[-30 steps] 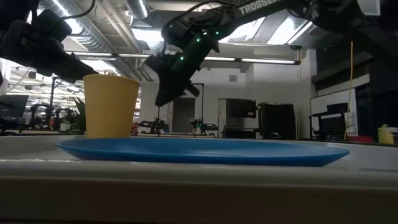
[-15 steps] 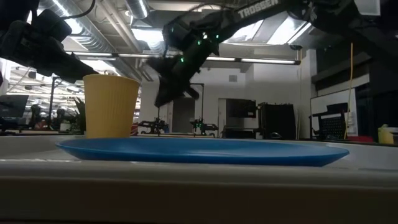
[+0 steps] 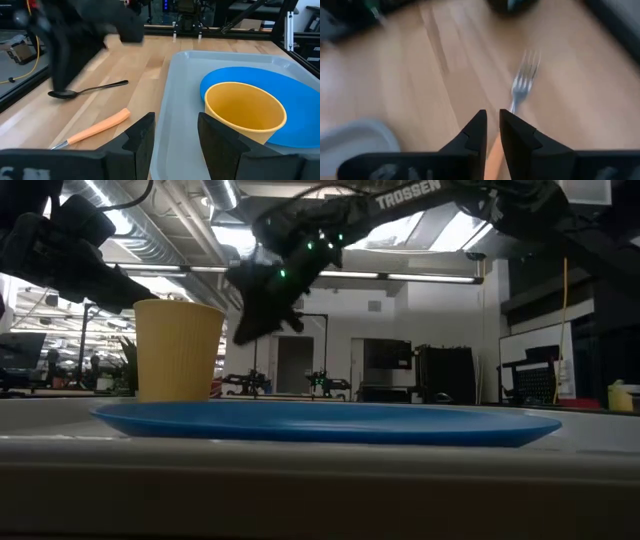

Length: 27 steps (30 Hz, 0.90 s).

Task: Pick and place plate/cup/fork/spoon on tray
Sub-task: Put the light orange fork on the gray tray to the right of the blue plate

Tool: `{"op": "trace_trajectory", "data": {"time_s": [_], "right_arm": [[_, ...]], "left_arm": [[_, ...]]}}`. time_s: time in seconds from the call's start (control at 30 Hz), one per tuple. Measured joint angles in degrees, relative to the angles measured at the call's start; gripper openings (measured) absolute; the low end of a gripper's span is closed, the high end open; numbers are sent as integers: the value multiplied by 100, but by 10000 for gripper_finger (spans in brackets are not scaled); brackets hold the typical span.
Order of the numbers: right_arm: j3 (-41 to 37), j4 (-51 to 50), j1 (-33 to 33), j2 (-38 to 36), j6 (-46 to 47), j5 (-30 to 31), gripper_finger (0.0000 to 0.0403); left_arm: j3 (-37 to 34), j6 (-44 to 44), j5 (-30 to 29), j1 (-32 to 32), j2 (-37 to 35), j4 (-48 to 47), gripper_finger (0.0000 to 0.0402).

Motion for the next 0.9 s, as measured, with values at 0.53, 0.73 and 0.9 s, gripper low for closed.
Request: {"op": "trace_trajectory", "data": {"time_s": [0.53,0.73,0.9], "right_arm": [[990,-541,-120,907,161,-362,57],[996,-861,123,903,-120,367,57],[999,-883,312,1045,-271,992,57]], "left_arm": [[0,0,-1,0,2,4,143],[0,0,1,1,1,4,143],[0,0,2,0,2,3,143]]}}
